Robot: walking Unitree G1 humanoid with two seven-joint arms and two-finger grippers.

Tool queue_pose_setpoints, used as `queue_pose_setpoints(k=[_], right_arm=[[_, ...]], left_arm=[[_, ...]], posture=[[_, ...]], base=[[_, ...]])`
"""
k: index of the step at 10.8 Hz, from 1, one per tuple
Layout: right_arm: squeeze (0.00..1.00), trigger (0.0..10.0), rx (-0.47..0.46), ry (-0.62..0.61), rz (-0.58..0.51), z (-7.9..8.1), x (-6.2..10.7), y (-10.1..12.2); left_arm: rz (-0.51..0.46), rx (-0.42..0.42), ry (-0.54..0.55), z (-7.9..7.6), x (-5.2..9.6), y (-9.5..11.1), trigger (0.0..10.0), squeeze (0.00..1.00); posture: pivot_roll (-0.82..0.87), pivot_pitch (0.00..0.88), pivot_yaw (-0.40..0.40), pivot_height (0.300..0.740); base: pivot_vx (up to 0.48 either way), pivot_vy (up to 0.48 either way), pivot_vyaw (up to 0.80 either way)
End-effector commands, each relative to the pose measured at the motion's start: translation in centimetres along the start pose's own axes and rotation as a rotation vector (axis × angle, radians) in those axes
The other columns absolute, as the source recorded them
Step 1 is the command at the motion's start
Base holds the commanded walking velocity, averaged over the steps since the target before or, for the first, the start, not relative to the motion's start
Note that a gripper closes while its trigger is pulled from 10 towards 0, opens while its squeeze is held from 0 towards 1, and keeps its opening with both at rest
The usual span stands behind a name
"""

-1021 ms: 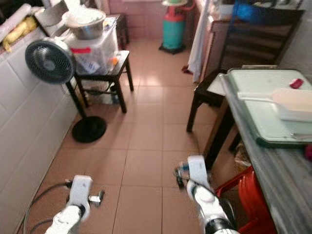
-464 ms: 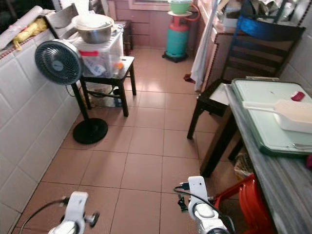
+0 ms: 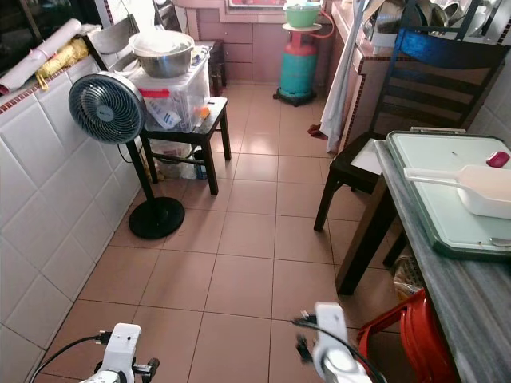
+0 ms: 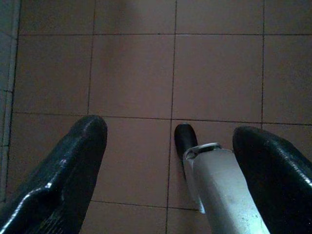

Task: Setting the table

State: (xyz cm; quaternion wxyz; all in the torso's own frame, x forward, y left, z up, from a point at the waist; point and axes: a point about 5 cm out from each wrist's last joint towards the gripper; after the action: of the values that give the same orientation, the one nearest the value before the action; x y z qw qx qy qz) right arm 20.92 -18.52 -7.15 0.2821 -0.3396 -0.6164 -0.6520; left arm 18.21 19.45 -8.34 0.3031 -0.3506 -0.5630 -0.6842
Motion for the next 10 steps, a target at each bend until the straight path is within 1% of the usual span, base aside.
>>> queue_pose_setpoints(k=[1, 2, 3, 5, 6, 7, 8, 10], right_arm=[[0.0, 10.0, -0.002, -0.002, 0.02, -0.4, 0.1, -0.5], [0.0, 10.0, 0.006, -0.001, 0.026, -0.5, 0.1, -0.7], [0.0, 10.0, 0.007, -0.004, 0.033, -0.6, 0.2, -1.0], [0.0, 10.0, 0.008, 0.001, 0.037, 0.1, 0.1, -1.0], [0.0, 10.0, 0.012, 0.011, 0.035, 0.9, 0.0, -0.8], [0.0, 10.0, 0.013, 0.014, 0.033, 1.1, 0.0, -0.7], [0.0, 10.0, 0.015, 0.021, 0.031, 1.7, -0.1, -0.4], [0.0, 10.0, 0.015, 0.016, 0.036, 1.5, 0.0, -0.6]], left_arm=[[0.001, -0.039, -0.005, 0.3, 0.0, 0.3, 10.0, 0.0], [0.002, -0.055, -0.005, 0.4, 0.0, 0.4, 10.0, 0.0], [0.005, -0.051, -0.007, 0.3, 0.0, 0.3, 10.0, 0.0], [0.007, -0.063, -0.008, 0.3, 0.0, 0.3, 10.0, 0.0], [0.009, -0.076, -0.006, 0.3, 0.0, 0.3, 10.0, 0.0], [0.008, -0.077, -0.006, 0.3, 0.0, 0.3, 10.0, 0.0], [0.009, -0.081, -0.007, 0.3, 0.0, 0.2, 10.0, 0.0], [0.01, -0.093, -0.009, 0.3, 0.0, 0.2, 10.0, 0.0]], posture=[[-0.04, 0.0, 0.03, 0.74], [-0.04, 0.0, 0.03, 0.74], [-0.05, 0.0, 0.033, 0.74], [-0.05, 0.0, 0.034, 0.74], [-0.05, 0.0, 0.034, 0.74], [-0.05, 0.0, 0.035, 0.74], [-0.05, 0.0, 0.036, 0.74], [-0.06, 0.0, 0.036, 0.74]], base=[[0.0, 0.285, 0.0], [0.0, 0.281, 0.0], [0.0, 0.289, 0.0], [0.0, 0.292, 0.0], [0.0, 0.48, 0.0], [0.0, 0.48, 0.0], [0.0, 0.48, 0.0], [0.0, 0.48, 0.0]])
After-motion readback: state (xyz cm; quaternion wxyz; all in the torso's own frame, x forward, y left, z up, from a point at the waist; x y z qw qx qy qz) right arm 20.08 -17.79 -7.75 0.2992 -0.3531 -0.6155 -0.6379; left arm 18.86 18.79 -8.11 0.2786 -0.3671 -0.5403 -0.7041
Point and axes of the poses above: a point about 5 cm out from each wrist's last joint towards the gripper, its own x axis pointing back from the gripper into the wrist, its own y axis along the axis of the wrist's last joint, z = x × y, and after that the axes turned 4 degrees about -x, right-handed
